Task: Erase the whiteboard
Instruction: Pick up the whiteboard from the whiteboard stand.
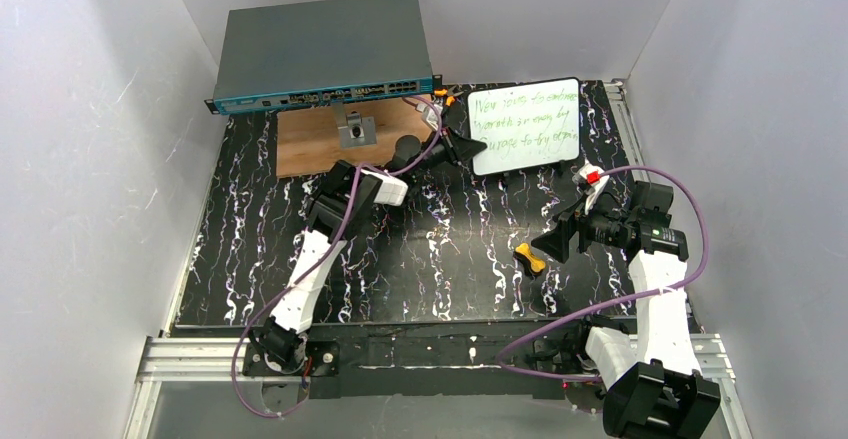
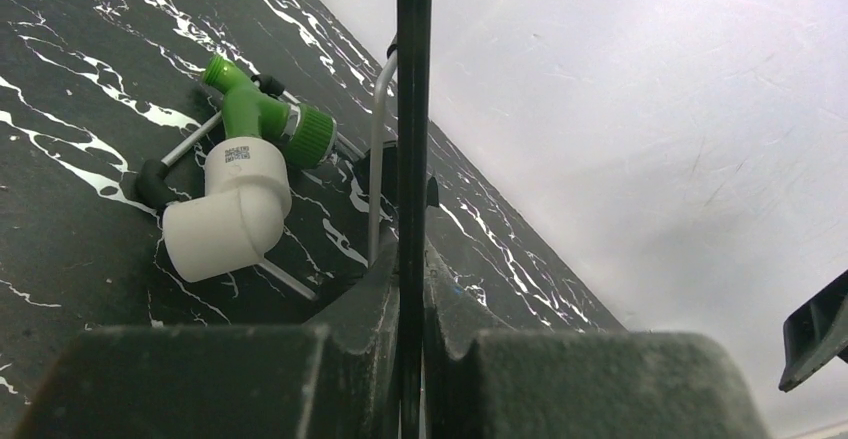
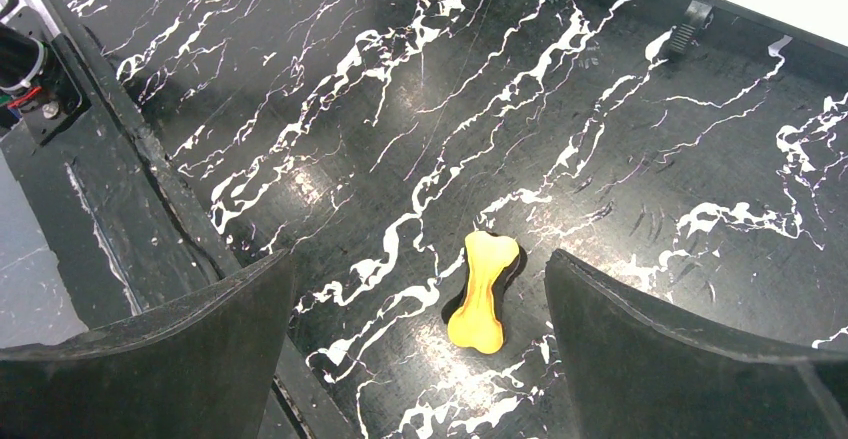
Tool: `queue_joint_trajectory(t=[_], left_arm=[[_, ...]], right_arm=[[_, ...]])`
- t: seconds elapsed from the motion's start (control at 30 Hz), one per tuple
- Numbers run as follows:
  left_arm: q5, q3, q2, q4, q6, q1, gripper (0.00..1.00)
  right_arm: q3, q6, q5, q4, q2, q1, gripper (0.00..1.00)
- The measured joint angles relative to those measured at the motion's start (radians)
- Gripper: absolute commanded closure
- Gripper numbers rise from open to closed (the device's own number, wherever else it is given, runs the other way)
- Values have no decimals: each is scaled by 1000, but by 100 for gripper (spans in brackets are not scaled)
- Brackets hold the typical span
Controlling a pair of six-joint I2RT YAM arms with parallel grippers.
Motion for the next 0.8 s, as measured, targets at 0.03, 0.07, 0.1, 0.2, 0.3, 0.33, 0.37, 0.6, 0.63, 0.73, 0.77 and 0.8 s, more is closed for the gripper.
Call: queue_joint_trajectory(t=[0.03, 0.07, 0.1, 0.2, 0.3, 0.33, 0.37, 0.6, 0.63, 0.73, 0.77, 0.8], left_arm=[[-2, -6, -5, 2, -1, 0, 100], [-5, -11, -11, 3, -2, 0, 100], [-7, -12, -15, 2, -5, 0, 100], [-23, -12, -29, -3, -17, 0, 100], [-44, -12, -43, -9, -39, 0, 100], [-51, -12, -45, -9, -44, 0, 100], [-56, -12, -45, -9, -50, 0, 100], [-97, -12, -53, -9, -76, -7, 100], [-104, -12, -55, -9, -79, -8, 100], [-120, -12, -58, -10, -87, -10, 100], [-125, -12, -60, -10, -88, -10, 100], [-131, -12, -63, -12, -91, -11, 100]], right_arm=[[0, 0, 0, 0, 1, 0, 0], [0, 0, 0, 0, 2, 0, 0], [0, 0, 0, 0, 2, 0, 0], [0, 0, 0, 0, 2, 0, 0], [0, 0, 0, 0, 2, 0, 0], [0, 0, 0, 0, 2, 0, 0], [0, 0, 0, 0, 2, 0, 0], [0, 0, 0, 0, 2, 0, 0], [0, 0, 0, 0, 2, 0, 0], [0, 0, 0, 0, 2, 0, 0], [0, 0, 0, 0, 2, 0, 0], [0, 0, 0, 0, 2, 0, 0]])
